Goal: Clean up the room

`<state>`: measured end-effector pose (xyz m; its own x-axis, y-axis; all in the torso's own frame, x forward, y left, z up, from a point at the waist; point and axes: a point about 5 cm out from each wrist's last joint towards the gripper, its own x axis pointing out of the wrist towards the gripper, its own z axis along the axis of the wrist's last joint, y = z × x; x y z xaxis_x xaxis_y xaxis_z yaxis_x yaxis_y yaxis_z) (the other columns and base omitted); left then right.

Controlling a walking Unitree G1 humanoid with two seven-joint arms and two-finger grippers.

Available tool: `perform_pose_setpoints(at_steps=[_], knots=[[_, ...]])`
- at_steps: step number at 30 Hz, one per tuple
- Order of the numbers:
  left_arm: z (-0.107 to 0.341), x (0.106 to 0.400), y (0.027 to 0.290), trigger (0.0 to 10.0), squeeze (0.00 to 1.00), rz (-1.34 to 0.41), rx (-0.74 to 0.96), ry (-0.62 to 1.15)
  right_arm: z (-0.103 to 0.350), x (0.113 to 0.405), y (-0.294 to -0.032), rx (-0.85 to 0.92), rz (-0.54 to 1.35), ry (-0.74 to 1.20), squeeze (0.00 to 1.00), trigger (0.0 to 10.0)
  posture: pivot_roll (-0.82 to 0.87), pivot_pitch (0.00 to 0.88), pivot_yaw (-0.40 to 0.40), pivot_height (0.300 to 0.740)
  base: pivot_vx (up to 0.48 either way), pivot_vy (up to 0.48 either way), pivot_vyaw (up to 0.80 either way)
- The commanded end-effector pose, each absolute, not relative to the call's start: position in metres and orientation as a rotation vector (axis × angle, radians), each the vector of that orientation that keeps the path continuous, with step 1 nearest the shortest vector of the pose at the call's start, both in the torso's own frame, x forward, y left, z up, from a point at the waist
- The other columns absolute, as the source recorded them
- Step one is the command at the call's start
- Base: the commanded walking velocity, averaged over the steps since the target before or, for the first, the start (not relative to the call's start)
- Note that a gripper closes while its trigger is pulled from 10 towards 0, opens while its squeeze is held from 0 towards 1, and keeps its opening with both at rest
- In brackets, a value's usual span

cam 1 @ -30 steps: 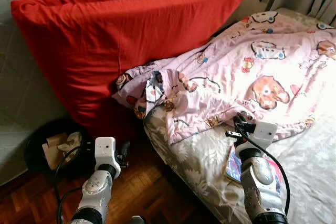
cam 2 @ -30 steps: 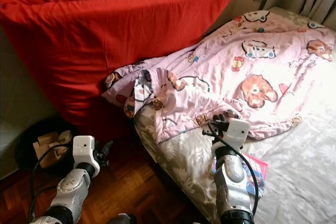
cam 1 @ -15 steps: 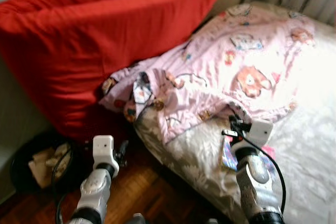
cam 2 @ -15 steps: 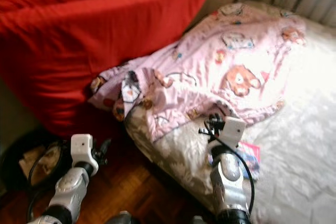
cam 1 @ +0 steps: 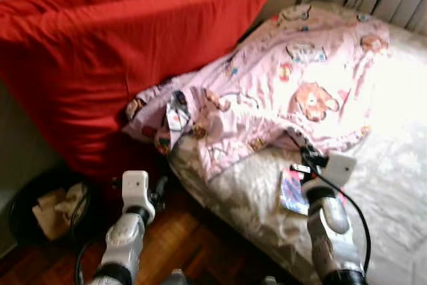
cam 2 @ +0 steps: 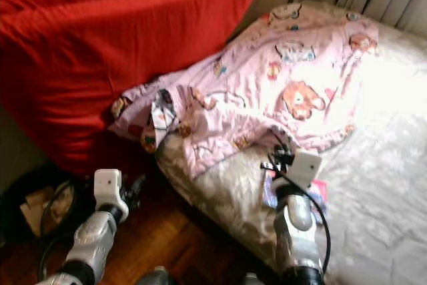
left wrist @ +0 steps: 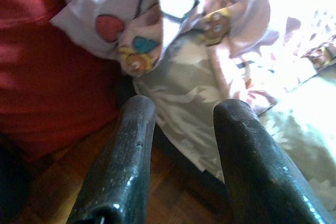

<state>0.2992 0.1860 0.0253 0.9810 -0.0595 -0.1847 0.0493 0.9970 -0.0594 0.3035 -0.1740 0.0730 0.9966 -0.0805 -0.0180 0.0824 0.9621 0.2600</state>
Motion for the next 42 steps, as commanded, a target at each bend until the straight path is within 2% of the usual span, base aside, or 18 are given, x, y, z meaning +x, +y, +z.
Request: perform_pose_setpoints(at_steps=[1,9,18,36,42], knots=[[0.0213,0.2956,0.1903,10.0,0.00,-0.043,-0.048,0.210,0.0676,0.3029,-0.1684,0.281,-0.081,0.038,0.00,10.0,0.07,0.199,0.019,0.702,0.000,0.379,0.00],[0.0211,0.2955,0.1880,10.0,0.00,-0.047,-0.051,0.208,0.0679,0.3051,-0.1711,0.301,-0.092,0.038,0.00,10.0,0.07,0.200,0.021,0.702,0.000,0.361,-0.67],[0.0226,0.2952,0.1887,10.0,0.00,-0.054,-0.048,0.192,0.0664,0.3038,-0.1721,0.302,-0.098,0.038,0.00,10.0,0.07,0.203,0.022,0.702,0.000,0.000,-0.80],[0.0235,0.2960,0.1849,10.0,0.00,-0.078,-0.060,0.188,0.0685,0.3059,-0.1709,0.273,-0.081,0.020,0.00,10.0,0.07,0.195,0.022,0.702,0.000,0.000,0.00],[0.0251,0.2973,0.1849,10.0,0.00,-0.084,-0.059,0.182,0.0697,0.3070,-0.1706,0.246,-0.080,0.015,0.00,10.0,0.07,0.180,0.026,0.702,0.278,0.000,0.00]])
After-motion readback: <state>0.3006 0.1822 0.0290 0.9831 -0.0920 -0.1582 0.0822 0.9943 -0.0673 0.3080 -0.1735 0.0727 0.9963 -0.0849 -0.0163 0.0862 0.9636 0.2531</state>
